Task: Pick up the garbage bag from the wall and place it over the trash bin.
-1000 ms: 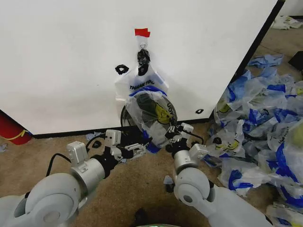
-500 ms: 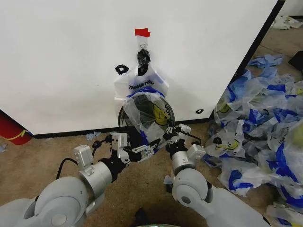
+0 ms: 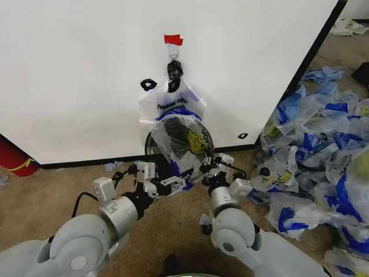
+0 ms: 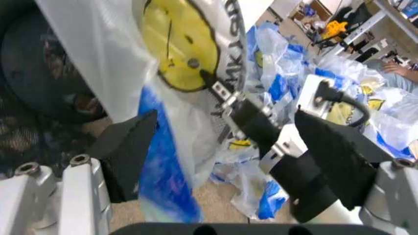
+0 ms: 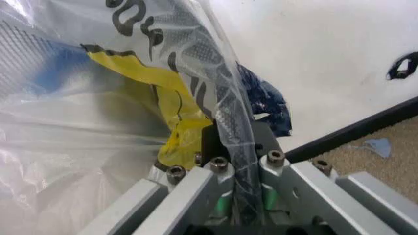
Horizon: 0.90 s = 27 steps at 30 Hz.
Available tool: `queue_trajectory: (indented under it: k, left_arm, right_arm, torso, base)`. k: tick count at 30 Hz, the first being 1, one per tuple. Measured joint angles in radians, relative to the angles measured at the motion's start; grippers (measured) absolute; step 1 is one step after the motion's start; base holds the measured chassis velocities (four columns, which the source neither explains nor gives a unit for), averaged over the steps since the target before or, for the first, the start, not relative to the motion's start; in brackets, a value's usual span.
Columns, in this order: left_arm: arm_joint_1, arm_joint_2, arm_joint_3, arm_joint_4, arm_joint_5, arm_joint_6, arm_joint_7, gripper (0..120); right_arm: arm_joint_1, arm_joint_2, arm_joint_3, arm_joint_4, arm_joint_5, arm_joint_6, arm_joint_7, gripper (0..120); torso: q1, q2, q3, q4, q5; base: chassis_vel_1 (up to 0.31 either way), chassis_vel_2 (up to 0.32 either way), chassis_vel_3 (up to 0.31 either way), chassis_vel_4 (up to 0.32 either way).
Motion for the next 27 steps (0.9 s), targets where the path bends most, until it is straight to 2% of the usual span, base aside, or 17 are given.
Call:
queue_trajectory:
  k: [9, 23, 25, 27]
  left_arm:
    - [0.005, 0.0, -0.008, 0.008, 0.0, 0.0, 0.001, 82]
    - [0.004, -0.025, 0.034, 0.056, 0.014, -0.003, 0.001, 82]
    - [0.001, -0.031, 0.041, 0.064, 0.017, -0.004, 0.002, 81]
    - [-0.001, -0.037, 0.049, 0.072, 0.022, -0.006, 0.002, 72]
  right_arm:
    - [-0.007, -0.009, 0.004, 0.009, -0.005, 0.002, -0.001, 0]
    - [-0.008, -0.013, 0.007, 0.017, -0.004, 0.005, -0.004, 0]
    - [-0.011, -0.013, 0.008, 0.017, -0.005, 0.006, -0.004, 0]
    - [-0.014, -0.013, 0.01, 0.017, -0.006, 0.006, -0.005, 0]
  torso:
    - [0.0, 0.0, 0.0, 0.0, -0.0001]
    - [0.0, 0.0, 0.0, 0.0, 0.0]
    - [0.0, 0.0, 0.0, 0.0, 0.0]
    - [0.0, 0.0, 0.0, 0.0, 0.0]
  base:
    - [0.0, 0.0, 0.0, 0.0]
    - [0.0, 0.0, 0.0, 0.0]
    - [0.0, 0.0, 0.0, 0.0]
    - [0.0, 0.0, 0.0, 0.0]
